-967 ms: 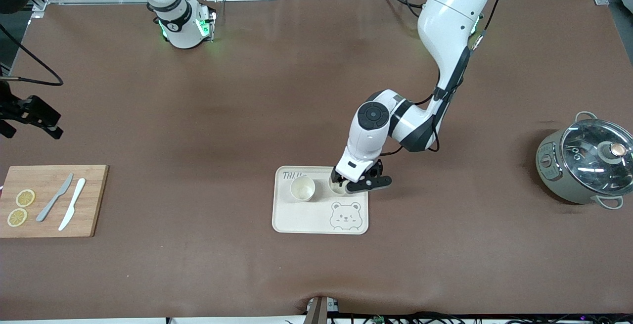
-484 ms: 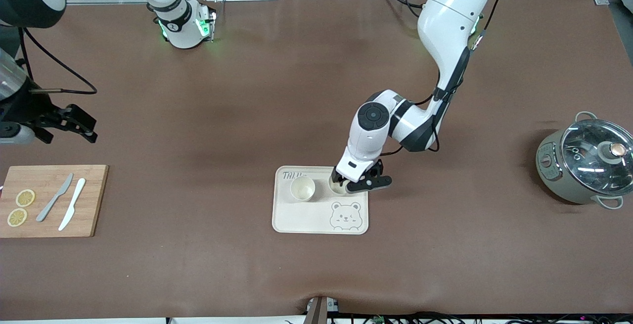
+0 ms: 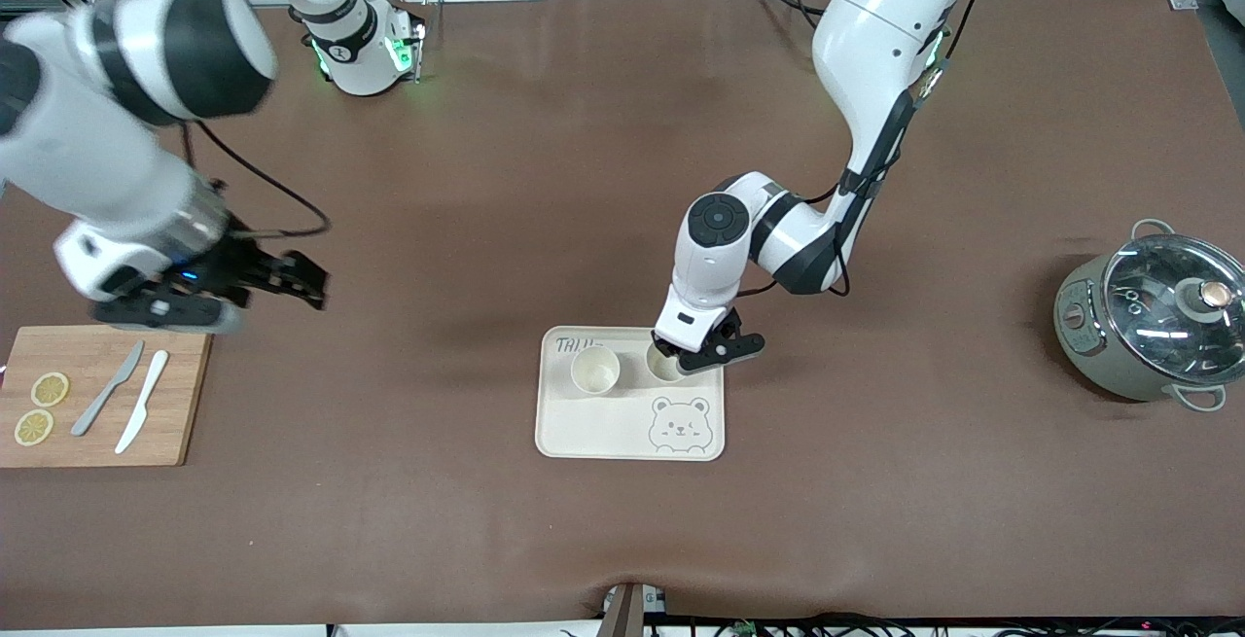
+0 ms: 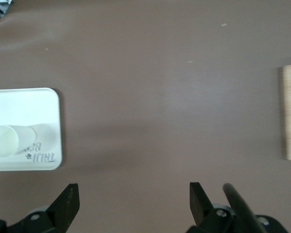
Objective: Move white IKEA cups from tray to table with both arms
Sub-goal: 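Close the left gripper on the cup while the right gripper reaches the tray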
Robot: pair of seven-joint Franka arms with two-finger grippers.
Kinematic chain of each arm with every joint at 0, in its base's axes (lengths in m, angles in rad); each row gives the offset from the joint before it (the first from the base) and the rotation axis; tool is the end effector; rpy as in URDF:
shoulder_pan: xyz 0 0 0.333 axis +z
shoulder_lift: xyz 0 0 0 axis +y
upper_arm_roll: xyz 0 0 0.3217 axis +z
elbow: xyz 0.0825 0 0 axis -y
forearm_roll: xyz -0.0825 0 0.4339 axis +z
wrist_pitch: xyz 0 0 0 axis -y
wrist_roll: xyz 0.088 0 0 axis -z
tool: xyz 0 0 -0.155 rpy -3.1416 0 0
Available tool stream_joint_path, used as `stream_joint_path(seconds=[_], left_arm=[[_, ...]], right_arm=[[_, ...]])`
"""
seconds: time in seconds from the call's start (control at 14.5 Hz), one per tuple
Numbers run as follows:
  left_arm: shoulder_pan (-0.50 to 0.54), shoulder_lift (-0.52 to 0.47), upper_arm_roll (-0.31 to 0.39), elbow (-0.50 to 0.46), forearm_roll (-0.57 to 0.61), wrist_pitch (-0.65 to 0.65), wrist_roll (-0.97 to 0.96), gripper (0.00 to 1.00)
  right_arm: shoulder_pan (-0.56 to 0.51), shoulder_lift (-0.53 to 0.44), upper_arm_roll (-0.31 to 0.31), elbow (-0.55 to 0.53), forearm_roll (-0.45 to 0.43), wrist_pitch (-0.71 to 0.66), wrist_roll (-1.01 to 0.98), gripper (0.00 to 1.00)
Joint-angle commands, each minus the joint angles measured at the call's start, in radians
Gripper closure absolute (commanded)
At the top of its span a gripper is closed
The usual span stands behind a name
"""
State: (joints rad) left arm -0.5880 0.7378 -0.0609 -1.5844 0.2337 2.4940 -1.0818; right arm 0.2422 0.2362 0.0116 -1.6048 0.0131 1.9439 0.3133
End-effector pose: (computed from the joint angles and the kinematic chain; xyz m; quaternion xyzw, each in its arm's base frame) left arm 0.6150 -0.4543 0.1431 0.9849 0.1378 0.1009 0.0283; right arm 0.6765 0.1765 0.4450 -0.9981 0.0320 -0.0473 0.0216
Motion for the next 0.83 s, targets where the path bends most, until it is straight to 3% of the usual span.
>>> stream_joint_path(seconds=[0.0, 0.28, 0.55, 0.76], left_arm=[[-0.004, 0.003, 0.007, -0.003, 0.030, 0.014, -0.024, 1.00], [-0.004, 0.002, 0.007, -0.002, 0.030, 0.014, -0.024, 1.00], [0.007, -0.034, 0.003, -0.006, 0.029, 0.006, -0.044, 1.00], [0.010, -0.160, 0.003, -0.145, 0.030, -0.003, -0.046, 1.00]], right_arm=[[0.068, 0.176, -0.008, 0.106, 0.005, 0.099, 0.107, 0.00], [0.117, 0.351, -0.008, 0.118, 0.011, 0.323, 0.144, 0.00], [0.187, 0.442, -0.008, 0.166, 0.005, 0.371, 0.235, 0.00], [0.220, 0.485, -0.010, 0.220, 0.002, 0.369, 0.291, 0.00]])
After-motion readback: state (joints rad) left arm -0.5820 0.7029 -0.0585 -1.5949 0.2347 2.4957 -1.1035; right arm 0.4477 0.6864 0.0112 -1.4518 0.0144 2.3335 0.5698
